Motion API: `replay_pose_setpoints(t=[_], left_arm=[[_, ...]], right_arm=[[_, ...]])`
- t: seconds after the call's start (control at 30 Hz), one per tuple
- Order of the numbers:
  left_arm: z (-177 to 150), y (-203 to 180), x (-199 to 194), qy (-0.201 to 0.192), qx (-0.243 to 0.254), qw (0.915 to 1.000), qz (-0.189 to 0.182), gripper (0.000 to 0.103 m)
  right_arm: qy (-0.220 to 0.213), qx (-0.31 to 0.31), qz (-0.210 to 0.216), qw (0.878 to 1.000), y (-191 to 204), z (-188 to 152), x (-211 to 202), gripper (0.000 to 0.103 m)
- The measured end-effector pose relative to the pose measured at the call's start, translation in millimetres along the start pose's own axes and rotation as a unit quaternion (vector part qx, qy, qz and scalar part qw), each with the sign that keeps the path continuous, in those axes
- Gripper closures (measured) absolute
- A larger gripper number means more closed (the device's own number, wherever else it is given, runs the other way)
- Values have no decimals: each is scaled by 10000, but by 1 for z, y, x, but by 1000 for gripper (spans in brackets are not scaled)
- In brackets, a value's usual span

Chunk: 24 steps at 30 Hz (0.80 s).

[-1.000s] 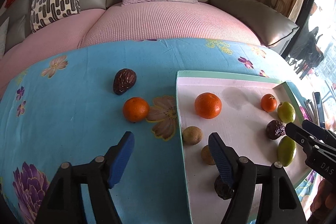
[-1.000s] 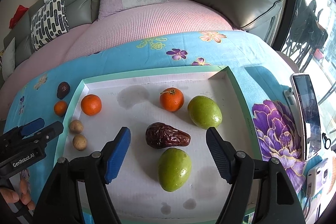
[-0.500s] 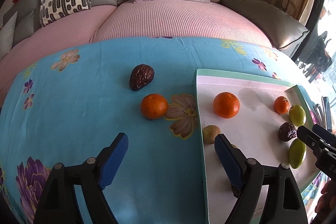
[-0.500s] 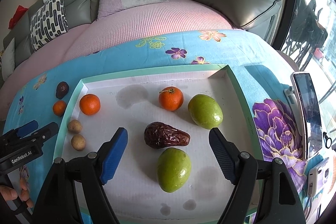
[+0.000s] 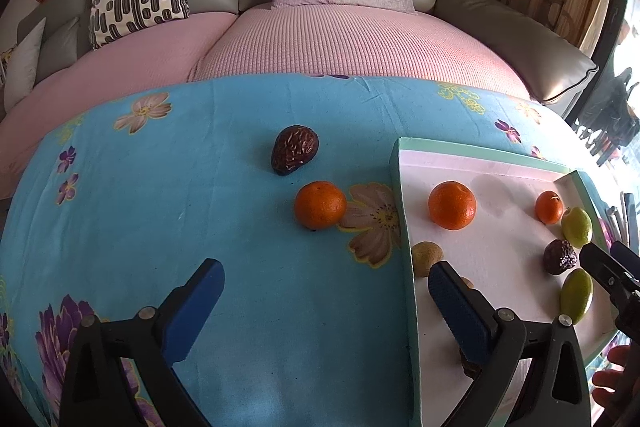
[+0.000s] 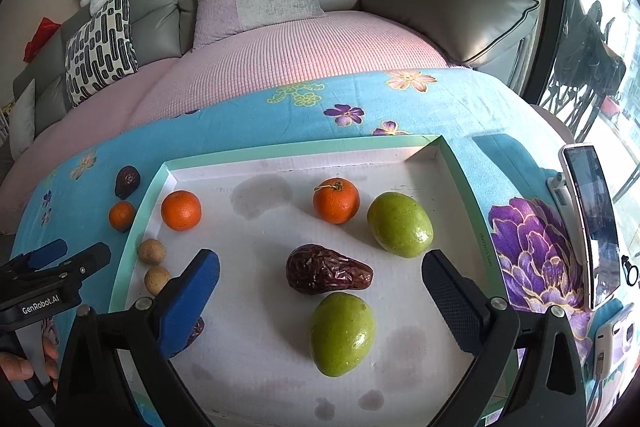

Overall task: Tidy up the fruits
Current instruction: 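Withdraw both open tools from the tray toward the bedspread, then grasp the last orange on the bedspread with the right tool while the left tool approaches the dark date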

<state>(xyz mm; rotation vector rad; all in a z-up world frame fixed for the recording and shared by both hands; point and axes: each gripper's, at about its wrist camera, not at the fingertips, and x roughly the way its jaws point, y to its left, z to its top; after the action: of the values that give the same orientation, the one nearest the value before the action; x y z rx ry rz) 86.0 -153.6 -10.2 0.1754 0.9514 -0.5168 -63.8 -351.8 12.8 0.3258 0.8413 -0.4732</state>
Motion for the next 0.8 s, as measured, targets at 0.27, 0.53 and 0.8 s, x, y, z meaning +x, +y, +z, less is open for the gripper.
replay_pose_setpoints(t=[0.27, 0.53, 0.8], left_arm=[[5, 19, -9, -125, -223, 9996, 95, 0], [8, 60, -20, -289, -670, 9966, 395, 0], [6, 106, -34, -441, -1229, 9894, 640, 0]], right_arm=[[-14, -260, 235, 9994, 18, 0, 0, 2], [27, -516, 498, 9974, 46, -1, 3, 2], [89, -795, 811, 9935, 81, -5, 9, 2]])
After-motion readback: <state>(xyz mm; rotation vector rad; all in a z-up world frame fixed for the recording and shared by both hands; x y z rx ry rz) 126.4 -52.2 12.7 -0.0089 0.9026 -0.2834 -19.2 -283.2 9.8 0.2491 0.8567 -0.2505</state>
